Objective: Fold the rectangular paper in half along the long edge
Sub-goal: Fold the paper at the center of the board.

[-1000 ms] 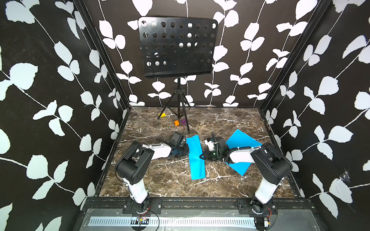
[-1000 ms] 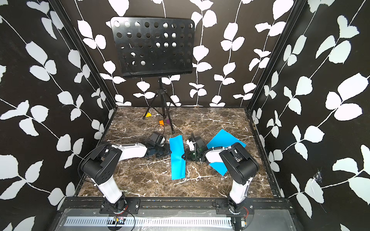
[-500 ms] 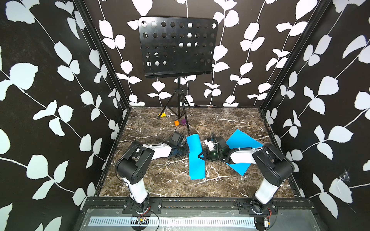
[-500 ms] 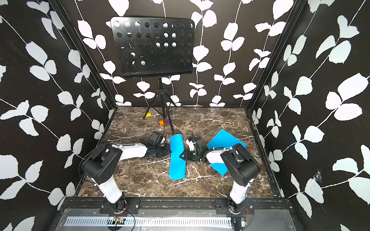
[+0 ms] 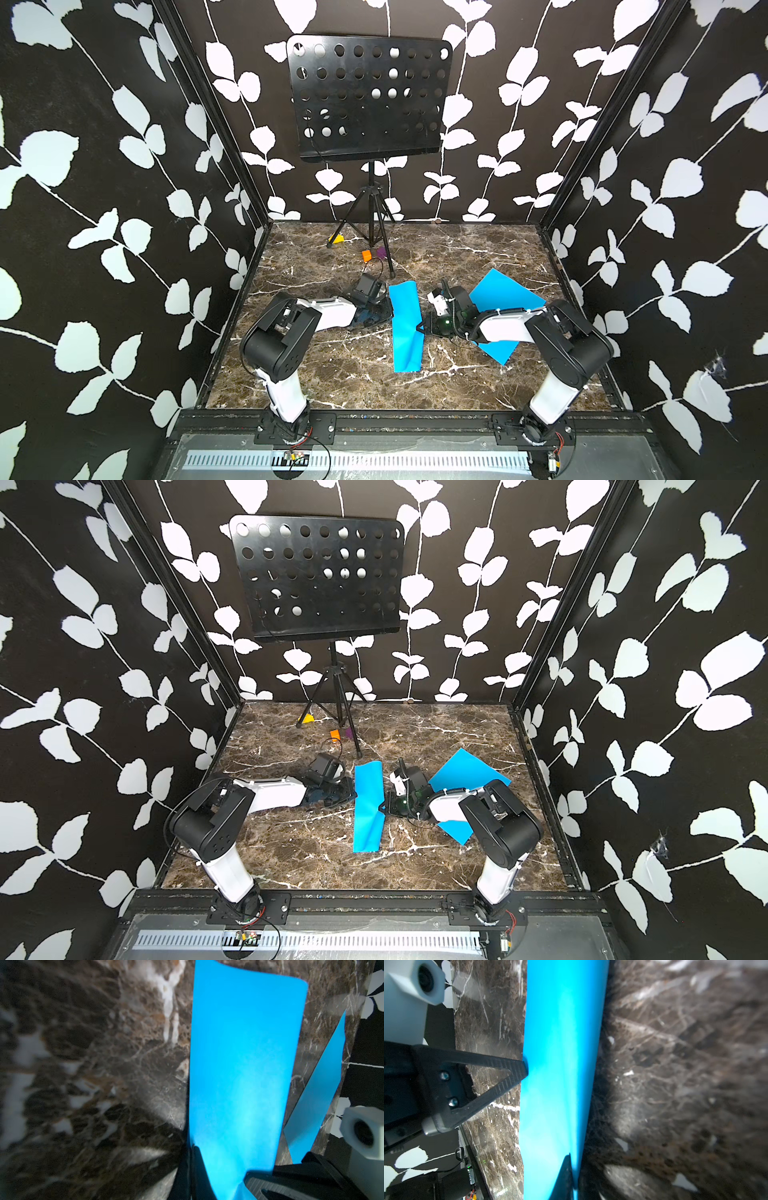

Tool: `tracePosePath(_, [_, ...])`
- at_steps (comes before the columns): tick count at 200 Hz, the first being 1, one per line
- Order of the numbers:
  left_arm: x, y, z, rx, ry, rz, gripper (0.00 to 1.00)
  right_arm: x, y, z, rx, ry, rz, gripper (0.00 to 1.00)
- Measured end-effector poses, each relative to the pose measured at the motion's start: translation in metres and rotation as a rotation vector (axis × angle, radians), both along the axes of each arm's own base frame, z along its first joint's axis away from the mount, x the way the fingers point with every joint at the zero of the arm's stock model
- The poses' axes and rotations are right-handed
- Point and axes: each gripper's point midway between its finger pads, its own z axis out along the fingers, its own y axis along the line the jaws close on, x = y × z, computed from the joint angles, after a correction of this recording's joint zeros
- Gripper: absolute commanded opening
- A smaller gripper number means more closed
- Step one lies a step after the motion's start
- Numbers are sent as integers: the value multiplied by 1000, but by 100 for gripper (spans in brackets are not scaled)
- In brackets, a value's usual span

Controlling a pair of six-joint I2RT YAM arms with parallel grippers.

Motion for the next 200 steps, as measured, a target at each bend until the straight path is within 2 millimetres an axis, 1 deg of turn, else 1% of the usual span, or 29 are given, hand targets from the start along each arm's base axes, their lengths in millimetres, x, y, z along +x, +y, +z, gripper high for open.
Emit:
tracePosePath(7, [0, 0, 0, 0, 0, 0, 0, 0, 0, 0, -1, 1, -1, 7])
tracePosePath(18, [0, 0, 0, 0, 0, 0, 6, 0, 0, -1, -2, 1, -2, 6])
tracePosePath(36, [1, -1, 1, 0, -2, -5, 21, 0, -1, -1, -3, 0, -3, 6])
tracePosePath(66, [5, -5, 8, -11, -23, -20, 44, 0, -1, -1, -6, 0, -5, 7])
tracePosePath(83, [5, -5, 13, -12, -32, -20, 60, 1, -1, -1, -8, -2, -7, 7])
tracePosePath(103, [4, -1, 18, 1, -42, -17, 73, 1, -1, -1, -9, -2, -8, 7])
tracePosePath(119, [1, 6, 21, 28, -44, -12, 79, 1, -1, -1, -10, -3, -8, 8])
tracePosePath(129, [-3, 10, 21, 43, -39, -6, 77, 1, -1, -1, -10, -3, -8, 10])
tracePosePath(142, [-9, 17, 21, 66, -28, -2, 63, 1, -1, -1, -7, -5, -7, 12])
tracePosePath(163, [-17, 23, 21, 87, -9, -6, 43, 2, -1, 0, -6, -5, -6, 12])
tracePosePath(175, [-20, 23, 24, 87, -6, -15, 33, 1, -1, 0, -5, -4, -6, 12])
tracePosePath(189, [-26, 18, 28, 88, -7, -45, 27, 2, -1, 0, -5, -4, -6, 12])
tracePosePath(200, [-32, 9, 33, 77, -6, -76, 23, 2, -1, 0, -5, -4, -6, 12])
